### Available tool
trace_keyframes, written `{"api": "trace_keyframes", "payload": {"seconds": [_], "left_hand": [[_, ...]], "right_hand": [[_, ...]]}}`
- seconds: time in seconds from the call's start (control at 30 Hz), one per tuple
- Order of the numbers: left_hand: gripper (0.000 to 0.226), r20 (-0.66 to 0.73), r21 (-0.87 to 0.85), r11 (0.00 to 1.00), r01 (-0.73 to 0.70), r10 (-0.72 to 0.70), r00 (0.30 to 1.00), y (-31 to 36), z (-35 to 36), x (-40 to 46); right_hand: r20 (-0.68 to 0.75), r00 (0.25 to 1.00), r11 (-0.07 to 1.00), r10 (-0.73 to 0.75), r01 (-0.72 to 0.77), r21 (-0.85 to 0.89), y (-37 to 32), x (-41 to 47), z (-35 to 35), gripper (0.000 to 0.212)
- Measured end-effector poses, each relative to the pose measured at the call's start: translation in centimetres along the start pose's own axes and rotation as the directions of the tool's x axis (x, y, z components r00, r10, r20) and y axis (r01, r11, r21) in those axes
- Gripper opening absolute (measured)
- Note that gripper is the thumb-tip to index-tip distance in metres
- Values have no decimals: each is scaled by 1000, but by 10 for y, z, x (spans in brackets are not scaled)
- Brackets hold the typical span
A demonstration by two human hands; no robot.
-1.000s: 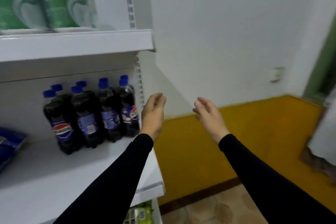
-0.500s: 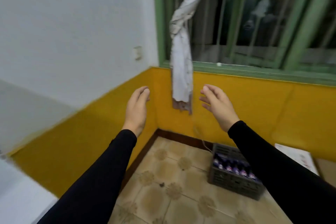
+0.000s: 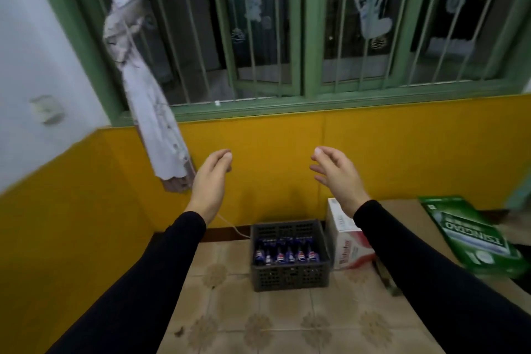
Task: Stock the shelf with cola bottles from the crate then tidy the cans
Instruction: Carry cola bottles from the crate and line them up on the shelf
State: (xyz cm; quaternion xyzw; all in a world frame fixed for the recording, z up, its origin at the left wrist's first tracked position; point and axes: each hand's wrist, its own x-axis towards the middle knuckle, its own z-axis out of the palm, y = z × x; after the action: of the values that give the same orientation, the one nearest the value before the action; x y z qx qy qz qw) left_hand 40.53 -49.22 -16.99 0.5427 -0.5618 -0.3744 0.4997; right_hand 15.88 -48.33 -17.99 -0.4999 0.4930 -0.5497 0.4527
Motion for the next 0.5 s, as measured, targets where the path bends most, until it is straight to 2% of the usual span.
{"api": "trace_keyframes", "payload": {"seconds": [0.23,0.5], "left_hand": [[48,90,39,994,99,-102,991,-31,88,74],[54,150,105,960,261,-274,950,-107,123,168]], "right_hand": [[0,993,991,118,-118,-69,44,91,-73,25],[29,960,949,278,-270,-161,113,188,-70,24]]}}
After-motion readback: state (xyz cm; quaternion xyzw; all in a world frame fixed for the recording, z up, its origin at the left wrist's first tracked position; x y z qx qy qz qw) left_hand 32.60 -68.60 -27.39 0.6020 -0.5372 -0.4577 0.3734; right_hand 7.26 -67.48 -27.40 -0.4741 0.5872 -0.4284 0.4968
